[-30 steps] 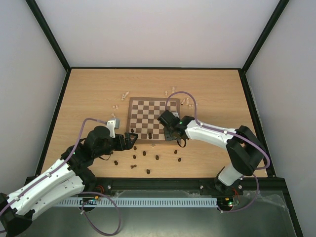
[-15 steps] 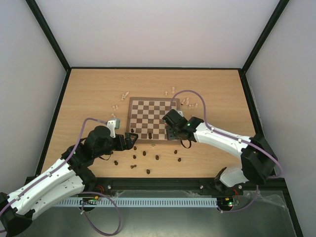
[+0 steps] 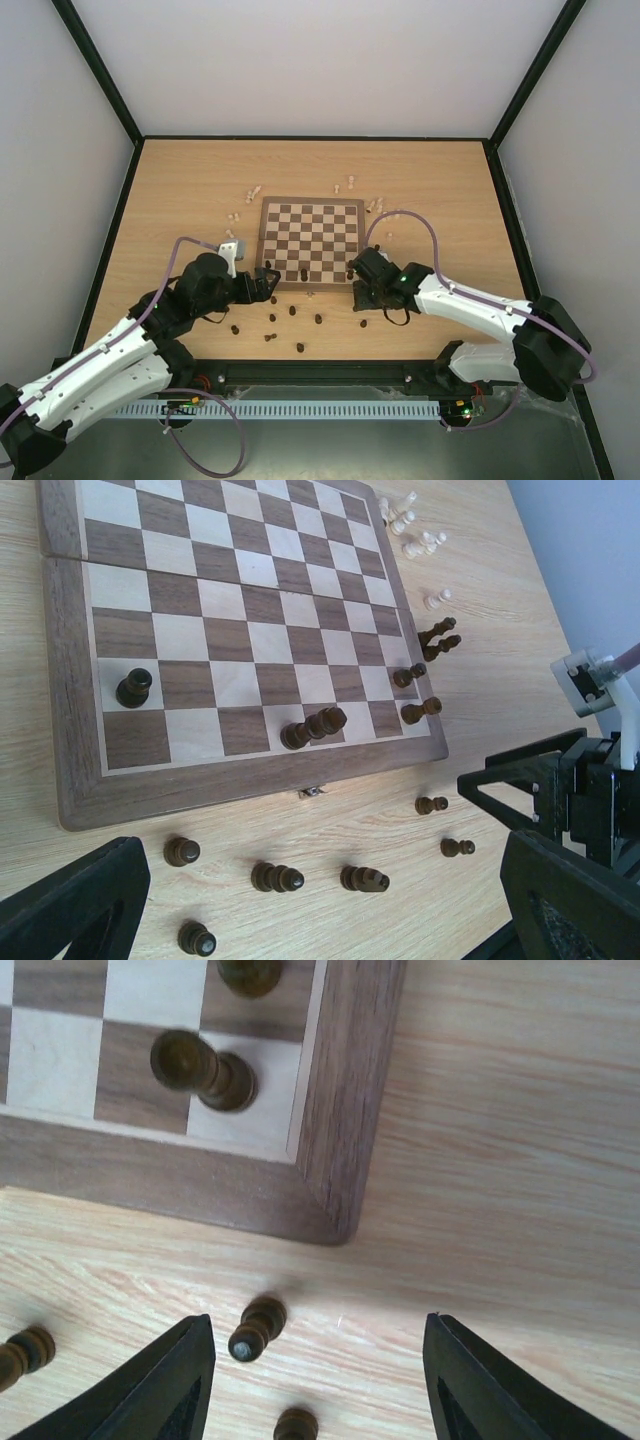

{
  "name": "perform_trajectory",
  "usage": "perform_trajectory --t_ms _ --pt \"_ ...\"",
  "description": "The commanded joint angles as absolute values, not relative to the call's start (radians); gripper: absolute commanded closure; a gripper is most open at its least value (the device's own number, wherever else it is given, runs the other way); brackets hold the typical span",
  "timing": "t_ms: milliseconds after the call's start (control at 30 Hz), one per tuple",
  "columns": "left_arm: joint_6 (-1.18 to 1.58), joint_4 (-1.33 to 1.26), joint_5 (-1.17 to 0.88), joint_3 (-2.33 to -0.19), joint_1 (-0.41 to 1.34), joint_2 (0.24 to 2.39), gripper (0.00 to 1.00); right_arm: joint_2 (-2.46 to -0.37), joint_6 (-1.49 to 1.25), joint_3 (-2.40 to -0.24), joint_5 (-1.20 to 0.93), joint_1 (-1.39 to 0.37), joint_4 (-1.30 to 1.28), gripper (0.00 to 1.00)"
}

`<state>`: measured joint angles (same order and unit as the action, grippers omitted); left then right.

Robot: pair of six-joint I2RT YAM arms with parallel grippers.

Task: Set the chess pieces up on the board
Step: Pick up the chess piece at the center of the board.

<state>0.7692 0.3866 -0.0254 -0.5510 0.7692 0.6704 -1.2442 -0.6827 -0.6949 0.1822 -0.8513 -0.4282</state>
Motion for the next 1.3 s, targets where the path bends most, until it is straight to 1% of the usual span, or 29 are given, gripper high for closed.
perform_trajectory --t_ms 0,133,267,400,467,600,767,900,967,1033,1133,1267 --pt "0.760 0.355 -0.018 -0.570 0.773 0.683 0.01 -1.218 -0.742 -0.658 0.156 -0.890 -0.423 0.43" --pt "0.761 0.348 -0.020 -0.566 0.773 0.686 0.01 -1.258 -0.768 -0.655 0.176 -0.943 -0.414 0.46" --pt "0.759 0.346 -0.021 -0.565 0.773 0.688 0.01 -1.304 -0.774 -0.659 0.183 -0.968 -0.398 0.52" --pt "0.760 0.348 -0.020 -0.562 0.773 0.684 0.01 -1.336 -0.771 -0.665 0.202 -0.969 -0.397 0.61" --pt "0.760 0.348 -0.020 -0.561 0.773 0.684 0.01 -1.350 -0.768 -0.671 0.211 -0.969 -0.399 0.68" --pt "0.759 0.344 -0.021 -0.556 0.773 0.682 0.01 -1.370 -0.763 -0.682 0.215 -0.969 -0.392 0.75" --pt "0.761 0.338 -0.023 -0.551 0.773 0.682 0.01 -1.388 -0.757 -0.693 0.221 -0.968 -0.390 0.77" --pt "0.762 0.336 -0.025 -0.548 0.773 0.680 0.01 -1.393 -0.753 -0.702 0.221 -0.968 -0.390 0.83" --pt "0.762 0.337 -0.026 -0.547 0.773 0.678 0.01 -1.391 -0.753 -0.708 0.221 -0.970 -0.393 0.84" --pt "0.762 0.337 -0.026 -0.545 0.773 0.675 0.01 -1.389 -0.752 -0.715 0.227 -0.971 -0.401 0.84" --pt "0.764 0.334 -0.026 -0.542 0.773 0.674 0.01 -1.393 -0.749 -0.728 0.233 -0.972 -0.412 0.76" --pt "0.764 0.329 -0.027 -0.541 0.773 0.681 0.01 -1.394 -0.746 -0.730 0.237 -0.971 -0.413 0.77"
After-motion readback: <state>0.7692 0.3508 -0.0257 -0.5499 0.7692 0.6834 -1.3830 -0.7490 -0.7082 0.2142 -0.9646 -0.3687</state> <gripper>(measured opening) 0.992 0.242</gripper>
